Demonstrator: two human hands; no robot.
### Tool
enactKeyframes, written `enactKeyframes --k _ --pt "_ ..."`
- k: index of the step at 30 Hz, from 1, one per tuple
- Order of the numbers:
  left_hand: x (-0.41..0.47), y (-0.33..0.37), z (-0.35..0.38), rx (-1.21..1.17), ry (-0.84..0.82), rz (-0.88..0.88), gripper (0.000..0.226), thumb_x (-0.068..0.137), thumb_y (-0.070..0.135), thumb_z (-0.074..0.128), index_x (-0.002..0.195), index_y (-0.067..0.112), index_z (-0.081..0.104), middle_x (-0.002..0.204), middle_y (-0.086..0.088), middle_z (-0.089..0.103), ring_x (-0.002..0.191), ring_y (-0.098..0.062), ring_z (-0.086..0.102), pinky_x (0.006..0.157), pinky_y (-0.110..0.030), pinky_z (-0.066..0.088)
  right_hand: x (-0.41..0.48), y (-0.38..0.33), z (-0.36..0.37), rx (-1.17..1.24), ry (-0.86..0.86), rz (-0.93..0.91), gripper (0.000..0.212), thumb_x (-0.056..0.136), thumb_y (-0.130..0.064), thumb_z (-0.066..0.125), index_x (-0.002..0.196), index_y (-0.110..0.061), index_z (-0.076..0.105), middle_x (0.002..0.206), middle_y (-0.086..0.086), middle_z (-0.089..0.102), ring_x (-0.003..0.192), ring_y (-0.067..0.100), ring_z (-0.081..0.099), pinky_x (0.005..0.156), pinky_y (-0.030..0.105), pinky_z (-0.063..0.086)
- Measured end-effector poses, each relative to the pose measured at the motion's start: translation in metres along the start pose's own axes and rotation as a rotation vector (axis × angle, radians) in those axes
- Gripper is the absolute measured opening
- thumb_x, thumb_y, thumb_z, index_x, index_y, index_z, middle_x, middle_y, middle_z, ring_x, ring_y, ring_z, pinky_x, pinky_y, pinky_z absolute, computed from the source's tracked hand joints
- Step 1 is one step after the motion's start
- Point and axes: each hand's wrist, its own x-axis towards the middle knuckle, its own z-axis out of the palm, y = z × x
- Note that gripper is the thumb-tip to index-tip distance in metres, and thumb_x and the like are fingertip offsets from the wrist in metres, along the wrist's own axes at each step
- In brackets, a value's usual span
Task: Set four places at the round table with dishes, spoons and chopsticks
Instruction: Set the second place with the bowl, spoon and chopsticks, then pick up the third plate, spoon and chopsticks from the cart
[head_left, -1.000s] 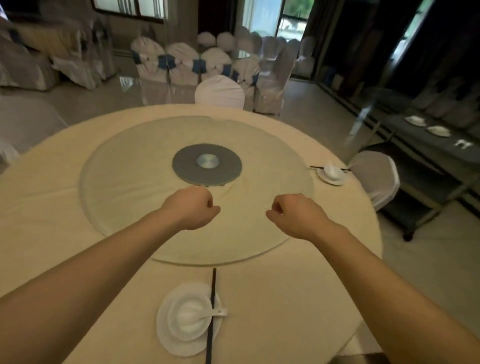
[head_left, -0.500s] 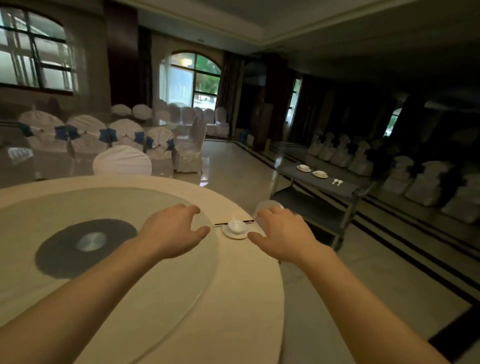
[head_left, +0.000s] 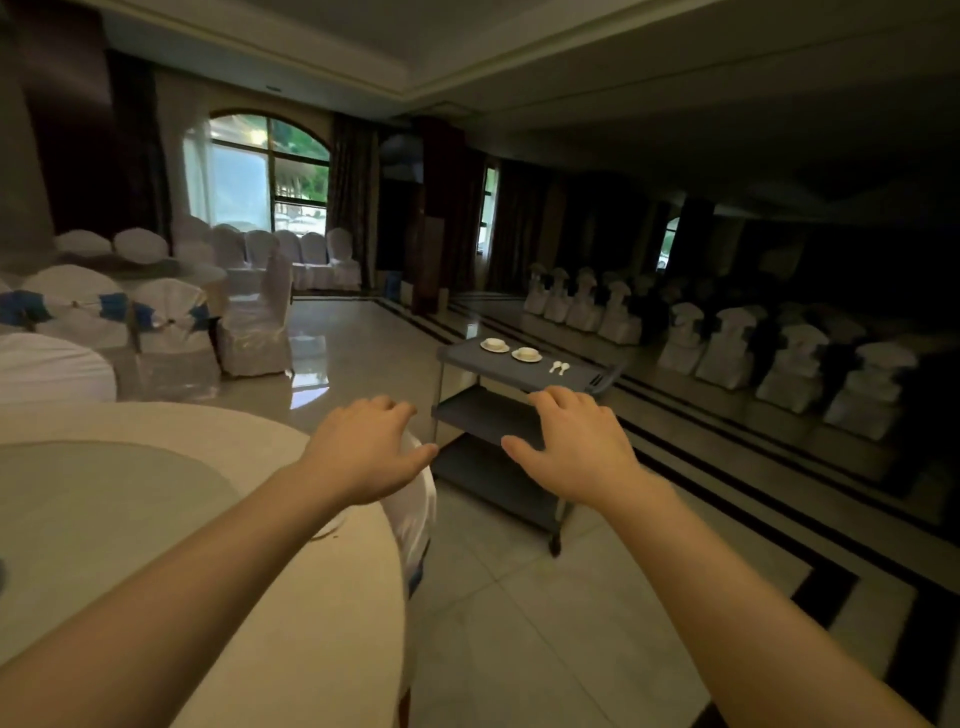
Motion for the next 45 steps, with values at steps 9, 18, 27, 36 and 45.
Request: enactKeyframes --k 9,18,27,36,45 --pt "0.139 0.066 0.067 -0.038 0.045 0.089 0.066 0.093 0.064 0.044 0.145 0.023 0.043 0.141 -0.007 0.052 0.127 -0.025 0.052 0.102 -0.042 0.044 0.088 0.095 0.052 -0.007 0.01 0.076 0.073 0.09 -0.066 0.048 0.149 -0.024 0.037 0.149 0.002 0.044 0.136 0.027 0.042 0.11 0.046 0.038" --pt "0.357 0.072 0.157 -0.04 0.053 0.092 0.071 0.093 0.066 0.041 0.15 0.024 0.037 0.145 -0.006 0.05 0.13 -0.025 0.049 0.106 -0.043 0.041 0.271 0.193 0.135 -0.075 -0.045 0.116 0.071 0.091 -0.062 0.05 0.149 -0.021 0.038 0.15 0.006 0.043 0.137 0.029 0.042 0.111 0.047 0.037" --pt "0.556 0.065 0.223 -0.035 -0.024 0.079 0.069 0.094 0.064 0.041 0.15 0.024 0.036 0.144 -0.007 0.049 0.13 -0.026 0.049 0.107 -0.043 0.041 0.458 0.275 0.198 -0.056 -0.092 0.134 0.07 0.093 -0.061 0.048 0.148 -0.02 0.037 0.149 0.006 0.044 0.135 0.028 0.043 0.11 0.046 0.037" --pt "0.756 0.07 0.316 0.011 -0.03 0.113 0.07 0.093 0.064 0.041 0.149 0.023 0.036 0.145 -0.007 0.048 0.131 -0.026 0.048 0.108 -0.044 0.041 0.645 0.359 0.306 0.021 -0.088 0.125 0.07 0.091 -0.063 0.049 0.147 -0.022 0.04 0.148 0.006 0.046 0.135 0.028 0.044 0.108 0.046 0.037" --pt "0.994 0.076 0.393 0.009 -0.025 0.129 0.068 0.094 0.064 0.036 0.149 0.024 0.036 0.145 -0.004 0.048 0.133 -0.024 0.047 0.108 -0.042 0.04 0.852 0.476 0.405 0.122 -0.111 0.067 0.071 0.093 -0.064 0.046 0.151 -0.025 0.034 0.151 0.0 0.042 0.138 0.023 0.04 0.112 0.042 0.035"
